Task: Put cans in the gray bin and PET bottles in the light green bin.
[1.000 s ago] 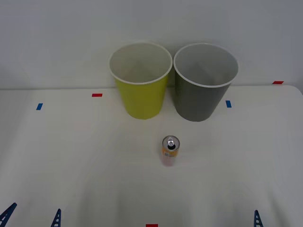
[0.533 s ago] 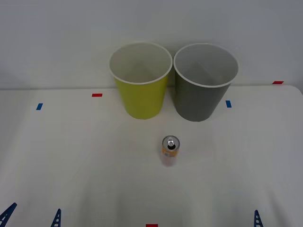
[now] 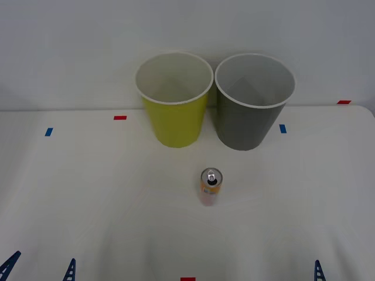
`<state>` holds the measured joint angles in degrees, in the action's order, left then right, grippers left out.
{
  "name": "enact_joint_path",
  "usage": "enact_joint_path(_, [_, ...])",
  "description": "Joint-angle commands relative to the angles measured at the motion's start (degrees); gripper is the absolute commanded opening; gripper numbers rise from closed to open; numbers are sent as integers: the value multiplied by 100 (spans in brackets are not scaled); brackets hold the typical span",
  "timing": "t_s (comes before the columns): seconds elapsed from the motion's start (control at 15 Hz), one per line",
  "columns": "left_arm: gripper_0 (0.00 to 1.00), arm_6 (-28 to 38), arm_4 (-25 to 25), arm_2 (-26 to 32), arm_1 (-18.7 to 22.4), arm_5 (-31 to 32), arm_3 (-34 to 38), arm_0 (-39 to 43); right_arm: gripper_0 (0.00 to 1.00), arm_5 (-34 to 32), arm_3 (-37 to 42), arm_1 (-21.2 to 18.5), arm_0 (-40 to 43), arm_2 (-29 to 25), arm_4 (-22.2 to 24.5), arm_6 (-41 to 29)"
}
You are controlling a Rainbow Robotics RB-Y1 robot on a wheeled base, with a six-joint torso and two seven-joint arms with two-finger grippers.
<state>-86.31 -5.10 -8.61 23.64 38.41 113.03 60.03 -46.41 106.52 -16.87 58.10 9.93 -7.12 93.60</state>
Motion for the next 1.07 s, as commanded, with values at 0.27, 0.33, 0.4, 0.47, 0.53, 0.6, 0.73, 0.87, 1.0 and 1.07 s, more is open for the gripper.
enact_joint_path(0.27, [100,0,0,0,0,0,0,0,100,0,0,0,0,0,0,0])
enact_joint_path(0.33, [100,0,0,0,0,0,0,0,100,0,0,0,0,0,0,0])
enact_joint_path(0.4, [100,0,0,0,0,0,0,0,100,0,0,0,0,0,0,0])
enact_joint_path(0.47, [100,0,0,0,0,0,0,0,100,0,0,0,0,0,0,0])
enact_joint_path(0.53, [100,0,0,0,0,0,0,0,100,0,0,0,0,0,0,0])
enact_joint_path(0.6, [100,0,0,0,0,0,0,0,100,62,-228,70,-53,26,0,9])
enact_joint_path(0.73, [100,0,0,0,0,0,0,0,100,-158,-431,105,-220,44,-9,53])
enact_joint_path(0.87, [100,0,0,0,0,0,0,0,100,-211,-457,26,-334,211,-26,70])
enact_joint_path(1.0, [100,0,0,0,0,0,0,0,100,-211,-457,-149,-457,563,-35,106])
enact_joint_path(1.07, [100,0,0,0,0,0,0,0,100,-211,-466,-272,-580,765,-44,132])
